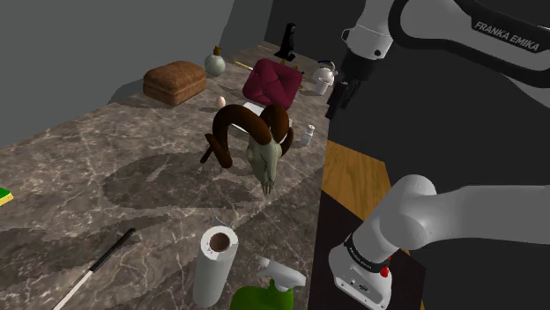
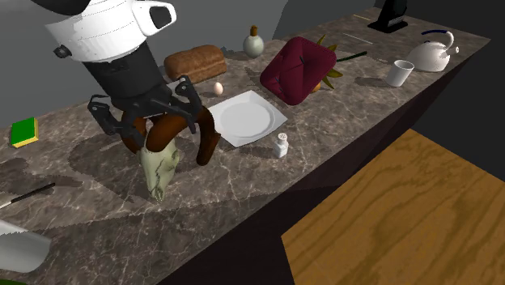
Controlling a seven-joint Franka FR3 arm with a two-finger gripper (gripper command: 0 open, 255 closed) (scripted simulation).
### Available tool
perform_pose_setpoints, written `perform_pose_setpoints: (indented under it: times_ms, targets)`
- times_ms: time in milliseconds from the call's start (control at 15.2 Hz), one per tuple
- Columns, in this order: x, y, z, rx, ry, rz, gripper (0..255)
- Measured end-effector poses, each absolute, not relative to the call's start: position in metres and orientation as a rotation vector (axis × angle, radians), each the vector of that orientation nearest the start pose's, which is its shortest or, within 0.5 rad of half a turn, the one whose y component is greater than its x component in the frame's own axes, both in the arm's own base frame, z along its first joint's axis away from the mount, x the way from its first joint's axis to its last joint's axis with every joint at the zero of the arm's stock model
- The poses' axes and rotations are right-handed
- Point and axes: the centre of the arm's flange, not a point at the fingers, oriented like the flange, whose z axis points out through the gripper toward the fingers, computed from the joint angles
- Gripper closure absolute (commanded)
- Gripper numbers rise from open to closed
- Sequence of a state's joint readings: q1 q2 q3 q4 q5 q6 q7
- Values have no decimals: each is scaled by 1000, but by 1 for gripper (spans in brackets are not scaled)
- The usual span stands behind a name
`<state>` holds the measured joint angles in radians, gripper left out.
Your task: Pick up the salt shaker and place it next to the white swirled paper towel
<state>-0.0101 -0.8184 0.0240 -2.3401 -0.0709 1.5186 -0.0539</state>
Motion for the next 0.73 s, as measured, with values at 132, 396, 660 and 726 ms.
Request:
perform_pose_setpoints:
  times_ms: [132, 396, 660, 726]
  targets:
    - [297, -6, 601, -3228, -89, 15, 0]
    - [326, -37, 579, -3228, -74, 63, 0]
    - [359, -71, 551, -3226, -57, 118, 0]
    - [365, -82, 543, -3225, -53, 131, 0]
